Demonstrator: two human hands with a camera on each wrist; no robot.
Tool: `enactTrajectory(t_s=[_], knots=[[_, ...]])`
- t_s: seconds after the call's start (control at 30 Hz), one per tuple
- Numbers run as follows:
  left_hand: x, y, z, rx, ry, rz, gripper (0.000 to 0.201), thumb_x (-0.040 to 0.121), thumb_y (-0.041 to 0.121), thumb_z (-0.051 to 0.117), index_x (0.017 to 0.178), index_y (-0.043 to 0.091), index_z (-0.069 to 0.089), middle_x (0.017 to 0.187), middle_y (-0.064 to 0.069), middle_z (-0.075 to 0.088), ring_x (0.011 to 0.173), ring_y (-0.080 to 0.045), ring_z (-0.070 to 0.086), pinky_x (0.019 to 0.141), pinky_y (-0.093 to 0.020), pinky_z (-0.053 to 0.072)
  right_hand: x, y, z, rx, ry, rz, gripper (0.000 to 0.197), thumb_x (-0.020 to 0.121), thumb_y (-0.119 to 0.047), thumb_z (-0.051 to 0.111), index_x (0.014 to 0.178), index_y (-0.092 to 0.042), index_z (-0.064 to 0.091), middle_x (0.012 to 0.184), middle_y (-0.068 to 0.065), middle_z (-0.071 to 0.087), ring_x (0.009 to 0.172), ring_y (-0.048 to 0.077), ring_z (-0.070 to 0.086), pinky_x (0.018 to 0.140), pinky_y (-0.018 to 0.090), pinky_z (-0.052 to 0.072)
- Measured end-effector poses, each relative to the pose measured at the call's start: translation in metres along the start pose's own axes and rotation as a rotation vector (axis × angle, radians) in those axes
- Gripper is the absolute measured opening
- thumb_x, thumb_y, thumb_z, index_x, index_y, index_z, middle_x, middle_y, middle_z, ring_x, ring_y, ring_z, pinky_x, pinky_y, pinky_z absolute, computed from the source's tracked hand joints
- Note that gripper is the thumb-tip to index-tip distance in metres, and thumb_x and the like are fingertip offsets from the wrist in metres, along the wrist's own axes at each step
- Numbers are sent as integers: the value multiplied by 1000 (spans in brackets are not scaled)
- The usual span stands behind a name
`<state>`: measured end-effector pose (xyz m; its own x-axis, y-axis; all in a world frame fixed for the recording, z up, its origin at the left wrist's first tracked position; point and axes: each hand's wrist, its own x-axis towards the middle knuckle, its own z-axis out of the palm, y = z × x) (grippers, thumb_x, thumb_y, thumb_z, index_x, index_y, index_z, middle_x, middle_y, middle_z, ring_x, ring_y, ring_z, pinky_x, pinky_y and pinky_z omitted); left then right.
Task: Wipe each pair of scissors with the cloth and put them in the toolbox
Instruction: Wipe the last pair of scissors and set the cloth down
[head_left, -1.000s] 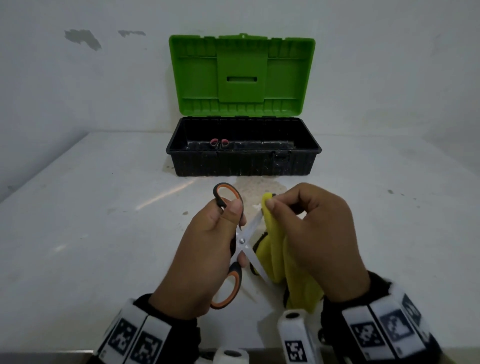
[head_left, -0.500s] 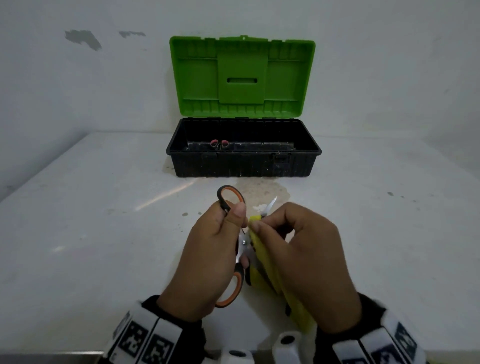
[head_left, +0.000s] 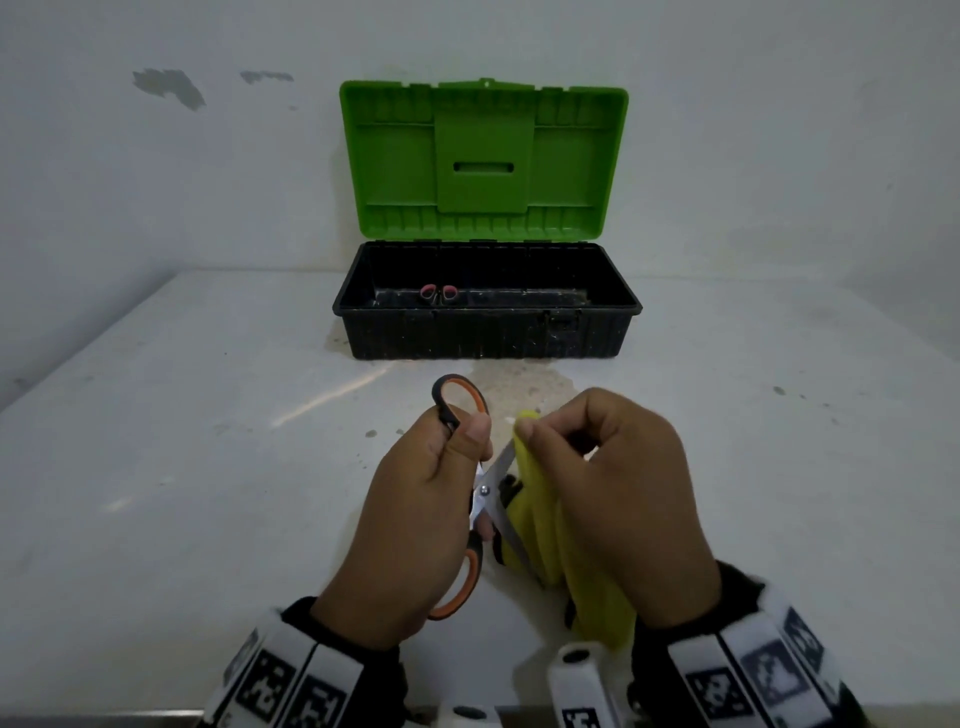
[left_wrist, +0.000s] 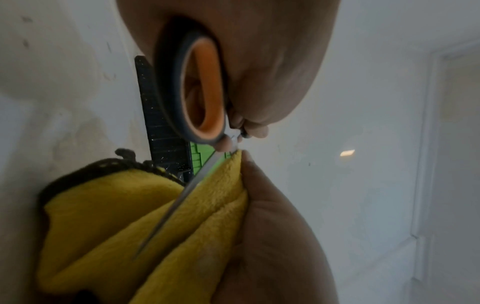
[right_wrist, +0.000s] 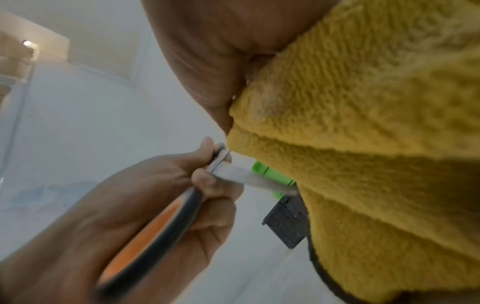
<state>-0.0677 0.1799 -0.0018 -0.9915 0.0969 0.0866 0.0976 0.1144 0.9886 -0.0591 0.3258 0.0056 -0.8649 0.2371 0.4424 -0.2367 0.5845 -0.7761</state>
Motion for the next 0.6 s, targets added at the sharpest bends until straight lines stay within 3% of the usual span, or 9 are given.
enactTrajectory(t_s=[0.3, 0.43, 0.6], knots=[[-2, -2, -2, -28, 0, 1, 44, 88, 55, 42, 84, 14, 58, 53, 4, 53, 47, -12, 57, 48, -22, 47, 2, 3, 0, 54, 16, 44, 17, 82, -29, 77, 68, -25, 67, 64, -13, 65, 67, 3, 62, 58, 9, 46], [-3, -4, -1, -33, -3, 6, 41, 92, 50, 43, 84, 13, 58, 64, -8, 57, 49, -16, 58, 46, -20, 46, 17, 12, -7, 66, 81, 107, 19, 83, -29, 77, 68, -25, 67, 64, -12, 66, 67, -1, 62, 58, 8, 46], [-1, -4, -5, -2, 24, -2, 40, 94, 51, 44, 82, 15, 58, 65, -15, 58, 48, -16, 59, 48, -26, 47, 27, 16, -23, 74, 144, 129, 18, 83, -32, 77, 71, -23, 69, 65, -12, 67, 64, -4, 60, 55, 6, 44]])
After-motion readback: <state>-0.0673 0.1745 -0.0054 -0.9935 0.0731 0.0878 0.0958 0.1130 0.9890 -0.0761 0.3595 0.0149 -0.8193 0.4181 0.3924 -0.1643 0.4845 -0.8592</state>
